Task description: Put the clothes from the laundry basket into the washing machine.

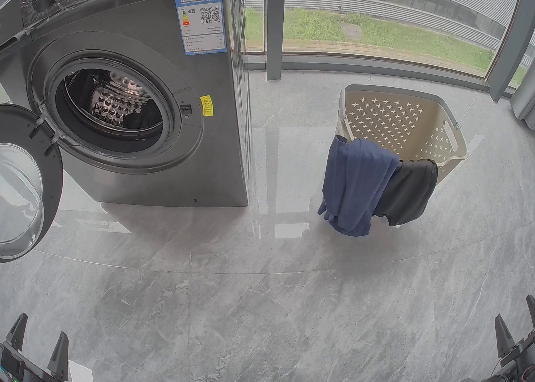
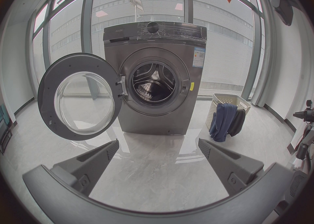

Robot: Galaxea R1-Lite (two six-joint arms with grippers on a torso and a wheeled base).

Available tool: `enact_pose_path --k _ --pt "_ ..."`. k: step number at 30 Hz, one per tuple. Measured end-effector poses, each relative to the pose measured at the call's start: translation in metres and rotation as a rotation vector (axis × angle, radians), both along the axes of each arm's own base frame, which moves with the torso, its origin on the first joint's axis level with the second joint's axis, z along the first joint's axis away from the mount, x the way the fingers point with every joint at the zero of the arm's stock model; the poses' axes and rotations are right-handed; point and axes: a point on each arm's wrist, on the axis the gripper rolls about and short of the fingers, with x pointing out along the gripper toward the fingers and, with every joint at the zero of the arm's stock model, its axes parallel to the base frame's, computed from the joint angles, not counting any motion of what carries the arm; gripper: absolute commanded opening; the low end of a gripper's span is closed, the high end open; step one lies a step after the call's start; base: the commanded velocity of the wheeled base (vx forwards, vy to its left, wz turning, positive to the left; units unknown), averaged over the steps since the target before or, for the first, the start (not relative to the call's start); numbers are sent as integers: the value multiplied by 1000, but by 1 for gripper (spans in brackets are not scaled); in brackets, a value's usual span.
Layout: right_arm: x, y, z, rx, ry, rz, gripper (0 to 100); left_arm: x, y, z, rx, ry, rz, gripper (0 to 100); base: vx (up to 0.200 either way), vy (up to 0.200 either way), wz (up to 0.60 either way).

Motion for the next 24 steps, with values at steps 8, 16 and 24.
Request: enact_pose_path --k 8,16,24 --pt "0 0 0 0 -1 -1 100 0 0 0 4 0 1 100 0 -150 0" --pt "0 0 0 0 0 0 100 0 -1 0 28 1 -25 100 0 0 0" --pt "0 0 0 0 0 0 100 0 -1 0 27 2 -26 100 0 -100 0"
